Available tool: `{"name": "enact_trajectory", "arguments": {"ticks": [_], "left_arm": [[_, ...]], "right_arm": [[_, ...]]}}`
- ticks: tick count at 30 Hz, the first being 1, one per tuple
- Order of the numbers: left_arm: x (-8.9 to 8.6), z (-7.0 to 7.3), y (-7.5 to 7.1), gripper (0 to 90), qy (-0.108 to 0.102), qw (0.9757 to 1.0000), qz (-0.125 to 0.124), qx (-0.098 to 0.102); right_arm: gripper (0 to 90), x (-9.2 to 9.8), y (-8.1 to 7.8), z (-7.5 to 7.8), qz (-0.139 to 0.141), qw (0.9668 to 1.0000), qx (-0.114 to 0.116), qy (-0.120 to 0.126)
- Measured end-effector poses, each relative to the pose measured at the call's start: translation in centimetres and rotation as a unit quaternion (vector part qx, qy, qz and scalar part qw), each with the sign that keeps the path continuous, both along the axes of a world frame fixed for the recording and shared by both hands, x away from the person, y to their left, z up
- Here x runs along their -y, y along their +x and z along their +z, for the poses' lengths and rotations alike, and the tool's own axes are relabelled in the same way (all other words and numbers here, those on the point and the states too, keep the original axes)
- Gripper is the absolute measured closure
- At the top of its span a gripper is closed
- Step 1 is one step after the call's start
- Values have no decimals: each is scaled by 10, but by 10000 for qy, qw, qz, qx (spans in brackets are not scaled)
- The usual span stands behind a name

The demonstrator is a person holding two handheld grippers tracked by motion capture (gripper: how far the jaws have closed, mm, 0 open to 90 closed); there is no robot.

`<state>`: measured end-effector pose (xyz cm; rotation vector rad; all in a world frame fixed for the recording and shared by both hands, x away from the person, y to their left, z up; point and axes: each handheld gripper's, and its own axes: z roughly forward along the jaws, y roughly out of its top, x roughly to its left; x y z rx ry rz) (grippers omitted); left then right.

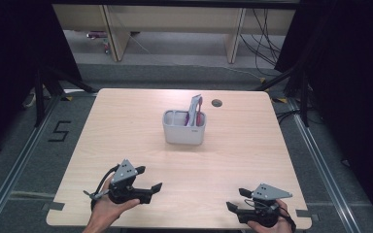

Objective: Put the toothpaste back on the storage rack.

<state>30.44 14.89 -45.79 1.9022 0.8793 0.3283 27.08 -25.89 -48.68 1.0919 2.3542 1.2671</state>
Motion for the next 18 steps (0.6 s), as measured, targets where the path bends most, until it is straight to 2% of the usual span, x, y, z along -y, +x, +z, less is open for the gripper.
{"name": "enact_trajectory", "arguments": {"ticks": [7, 9, 10, 13, 18], "left_arm": [[1, -11, -13, 155, 185, 9997, -140, -22], [1, -15, -16, 155, 246, 9996, -160, -53], [1, -15, -18, 156, 328, 9993, -150, -63], [0, -19, -20, 155, 378, 9991, -171, -24], [-1, -23, -25, 156, 392, 9991, -173, -65]], "right_arm": [[292, -1, 0, 0, 7, 10000, -10, 43], [291, 0, 0, 0, 52, 9999, -86, 57], [290, 0, 0, 0, 49, 9999, -88, 76], [290, 0, 0, 1, -20, 10000, -63, 66], [291, -1, 0, 0, -36, 9999, -45, 95]]}}
